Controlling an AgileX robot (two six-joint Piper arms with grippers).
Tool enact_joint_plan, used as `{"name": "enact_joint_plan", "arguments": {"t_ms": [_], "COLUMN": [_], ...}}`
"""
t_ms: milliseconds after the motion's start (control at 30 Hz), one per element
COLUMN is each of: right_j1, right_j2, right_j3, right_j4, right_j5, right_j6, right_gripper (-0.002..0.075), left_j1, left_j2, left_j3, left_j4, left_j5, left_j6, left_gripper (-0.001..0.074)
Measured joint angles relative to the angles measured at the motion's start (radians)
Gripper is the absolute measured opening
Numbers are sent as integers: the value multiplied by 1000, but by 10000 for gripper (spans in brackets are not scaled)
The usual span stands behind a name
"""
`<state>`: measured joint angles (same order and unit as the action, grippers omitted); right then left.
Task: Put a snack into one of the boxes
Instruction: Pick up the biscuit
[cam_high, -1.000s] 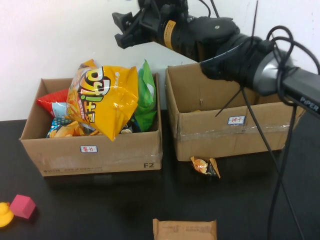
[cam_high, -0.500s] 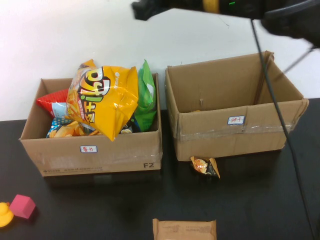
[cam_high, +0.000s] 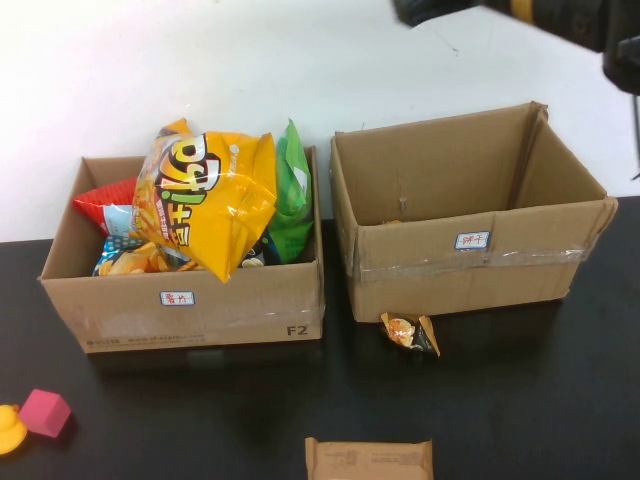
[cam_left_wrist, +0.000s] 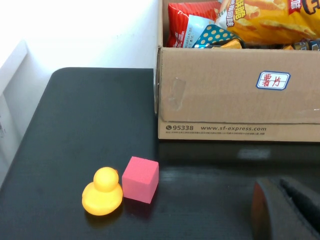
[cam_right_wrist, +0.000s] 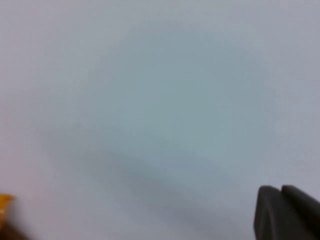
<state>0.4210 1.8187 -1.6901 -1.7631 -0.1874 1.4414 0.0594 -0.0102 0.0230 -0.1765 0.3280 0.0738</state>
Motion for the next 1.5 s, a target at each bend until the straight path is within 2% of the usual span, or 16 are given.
{"name": "enact_joint_plan", "arguments": {"t_ms": [233,300,400,467,533,700,800,1000,1033,1133,1233,1400,1500], "right_j1": [-62,-83,-98,-99,-99,-47,23,142,176,195,195,201,210], "right_j2": [-9,-10,-12,-12,-12,-12,-12,-21,-21,-2,46,151,213], "right_j3": [7,16,40,50,54,55,55,55,55,55,55,55,55], "right_j4": [39,128,382,623,840,1207,1404,1763,1836,1968,2089,2143,2136], "right_j5": [108,150,283,443,605,938,1057,1187,1241,1350,1399,1400,1398], "right_j6": [-127,-255,-587,-862,-1067,-1553,-1768,-2086,-2201,-2411,-2527,-2547,-2545], "right_gripper": [2,2,1,1,0,0,0,-1,-1,-1,-1,12,86], "left_j1": [0,0,0,0,0,0,0,0,0,0,0,0,0], "left_j2": [0,0,0,0,0,0,0,0,0,0,0,0,0], "left_j3": [0,0,0,0,0,0,0,0,0,0,0,0,0], "left_j4": [0,0,0,0,0,0,0,0,0,0,0,0,0], "left_j5": [0,0,0,0,0,0,0,0,0,0,0,0,0], "left_j6": [0,0,0,0,0,0,0,0,0,0,0,0,0], "left_gripper": [-2,-2,-2,-2,-2,-2,-2,-2,-2,-2,-2,-2,-2]}}
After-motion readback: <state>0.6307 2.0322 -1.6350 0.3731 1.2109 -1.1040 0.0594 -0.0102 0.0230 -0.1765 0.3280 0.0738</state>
